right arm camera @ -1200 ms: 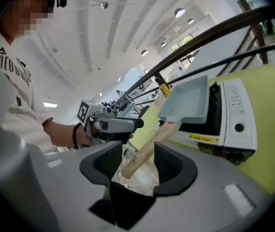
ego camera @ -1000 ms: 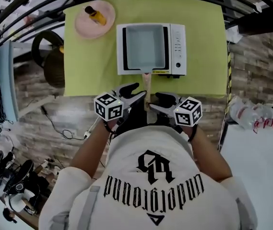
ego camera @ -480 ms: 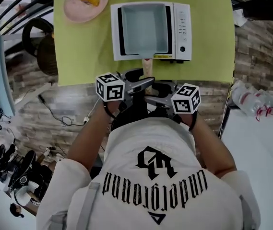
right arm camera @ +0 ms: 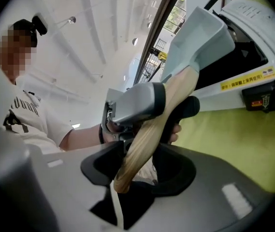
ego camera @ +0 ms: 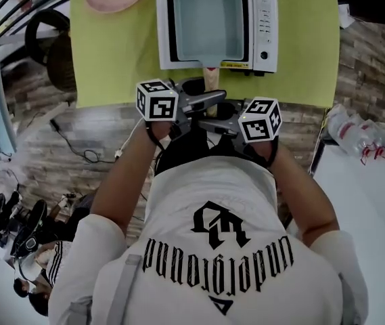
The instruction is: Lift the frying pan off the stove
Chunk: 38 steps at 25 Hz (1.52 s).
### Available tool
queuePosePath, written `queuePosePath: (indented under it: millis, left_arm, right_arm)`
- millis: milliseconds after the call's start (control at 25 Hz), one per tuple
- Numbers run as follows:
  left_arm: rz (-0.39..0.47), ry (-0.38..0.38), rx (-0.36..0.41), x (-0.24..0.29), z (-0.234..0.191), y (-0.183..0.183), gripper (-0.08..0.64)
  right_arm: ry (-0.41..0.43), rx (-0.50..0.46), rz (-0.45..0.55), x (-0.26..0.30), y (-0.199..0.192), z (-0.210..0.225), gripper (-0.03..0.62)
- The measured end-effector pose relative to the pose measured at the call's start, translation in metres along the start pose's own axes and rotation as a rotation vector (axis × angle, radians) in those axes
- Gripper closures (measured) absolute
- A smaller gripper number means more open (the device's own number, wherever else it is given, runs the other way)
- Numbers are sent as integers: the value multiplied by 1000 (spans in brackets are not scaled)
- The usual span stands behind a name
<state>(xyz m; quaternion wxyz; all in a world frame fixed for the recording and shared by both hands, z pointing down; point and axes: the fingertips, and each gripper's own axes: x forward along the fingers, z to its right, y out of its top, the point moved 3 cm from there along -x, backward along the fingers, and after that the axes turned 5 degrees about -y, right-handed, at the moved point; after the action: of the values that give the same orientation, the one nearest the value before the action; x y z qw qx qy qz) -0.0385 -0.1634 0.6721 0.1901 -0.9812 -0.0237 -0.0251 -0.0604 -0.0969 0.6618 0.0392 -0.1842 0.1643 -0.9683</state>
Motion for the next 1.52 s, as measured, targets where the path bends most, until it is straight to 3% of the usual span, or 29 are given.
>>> queuePosePath:
  millis: [360,640,1000,1520]
  left_arm:
    - [5,-44,-40,0,0,-4,359]
    - [12,-78,-61,-1,5,0,362]
    - [28,-106,-12,-18,43,24,365]
    - [-57,-158,136,-55,112,65,365]
  right_arm:
    - [-4,-24,-27,4,-3,1,423]
    - [16,-32,-21,3,2,-7,420]
    - [13,-101,-8,2,23,-44,419]
    - [-11,-225,105,16,62,-116,419]
